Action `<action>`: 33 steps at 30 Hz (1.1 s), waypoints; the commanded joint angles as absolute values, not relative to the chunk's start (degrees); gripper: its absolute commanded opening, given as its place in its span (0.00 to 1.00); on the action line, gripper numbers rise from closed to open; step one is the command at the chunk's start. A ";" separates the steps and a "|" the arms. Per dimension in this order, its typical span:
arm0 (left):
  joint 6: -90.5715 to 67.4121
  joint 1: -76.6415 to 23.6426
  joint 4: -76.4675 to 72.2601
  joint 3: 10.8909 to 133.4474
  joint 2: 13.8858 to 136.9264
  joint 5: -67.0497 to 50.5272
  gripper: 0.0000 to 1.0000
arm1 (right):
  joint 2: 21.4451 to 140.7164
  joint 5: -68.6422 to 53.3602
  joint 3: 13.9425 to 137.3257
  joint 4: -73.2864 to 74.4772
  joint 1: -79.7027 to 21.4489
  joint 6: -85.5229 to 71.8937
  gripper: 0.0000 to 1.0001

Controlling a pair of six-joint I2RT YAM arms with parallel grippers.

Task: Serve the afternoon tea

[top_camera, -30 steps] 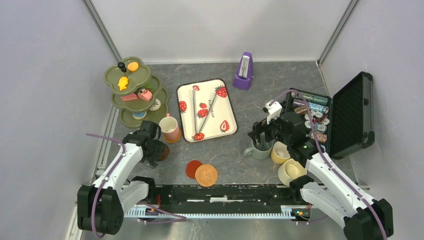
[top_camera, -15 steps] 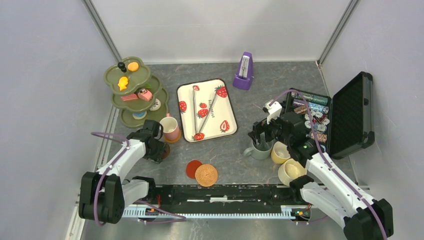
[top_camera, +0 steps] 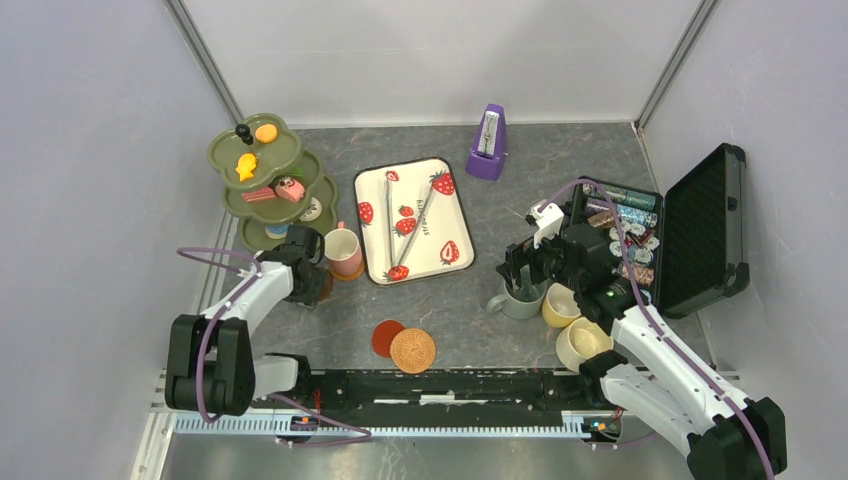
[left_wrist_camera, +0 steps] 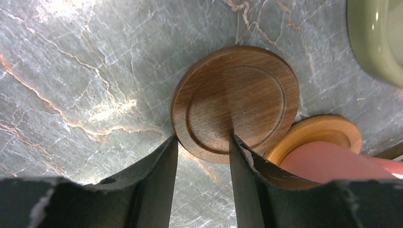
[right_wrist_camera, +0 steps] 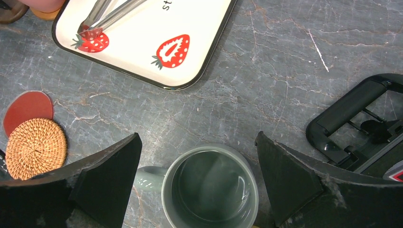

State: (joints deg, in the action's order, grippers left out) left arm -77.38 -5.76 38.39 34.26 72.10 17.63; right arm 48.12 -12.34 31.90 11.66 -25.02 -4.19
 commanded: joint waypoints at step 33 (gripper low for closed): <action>-50.62 -3.87 44.45 43.79 45.78 13.31 1.00 | 49.36 -8.42 39.05 17.92 -25.14 -5.51 0.98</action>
State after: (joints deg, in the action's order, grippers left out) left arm -64.40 -4.21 47.64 38.54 49.54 19.90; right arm 49.06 -9.96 35.07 16.53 -25.02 -4.47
